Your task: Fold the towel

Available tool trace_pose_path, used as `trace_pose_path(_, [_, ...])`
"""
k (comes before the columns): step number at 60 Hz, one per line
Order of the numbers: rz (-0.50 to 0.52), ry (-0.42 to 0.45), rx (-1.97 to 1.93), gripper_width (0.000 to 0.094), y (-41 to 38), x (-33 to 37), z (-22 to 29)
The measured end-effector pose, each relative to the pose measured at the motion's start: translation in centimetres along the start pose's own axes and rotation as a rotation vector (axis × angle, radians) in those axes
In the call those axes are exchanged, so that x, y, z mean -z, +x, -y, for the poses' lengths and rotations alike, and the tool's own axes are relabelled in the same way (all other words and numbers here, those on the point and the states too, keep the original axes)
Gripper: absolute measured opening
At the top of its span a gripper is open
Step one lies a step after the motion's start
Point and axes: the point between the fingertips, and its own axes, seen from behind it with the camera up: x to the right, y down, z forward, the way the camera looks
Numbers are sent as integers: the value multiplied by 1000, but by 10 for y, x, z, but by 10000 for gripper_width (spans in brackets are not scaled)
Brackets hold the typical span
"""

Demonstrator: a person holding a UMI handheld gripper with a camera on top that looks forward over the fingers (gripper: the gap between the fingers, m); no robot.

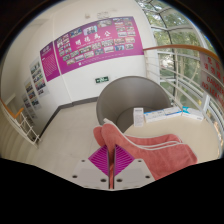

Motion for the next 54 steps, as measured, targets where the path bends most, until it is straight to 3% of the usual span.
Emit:
trace_pose_path(8, [4,70,-50,41,43,29,49])
trace_pose_path(13, [-75,67,-31,55,105,29,51])
trace_pose_path(15, [-122,45,-14,100,135,25,44])
trace_pose_path(19, [-178,-10,17,307,184,19,22])
trace_pose_path(24, [-242,-56,39,739,241,18,4])
trace_pose_path(26, [-264,-60,43,858,247,29,3])
trace_pose_path(38, [-312,-9,112,855,255,95,14])
trace_pose_path(54, [-284,43,134,856,172,212,6])
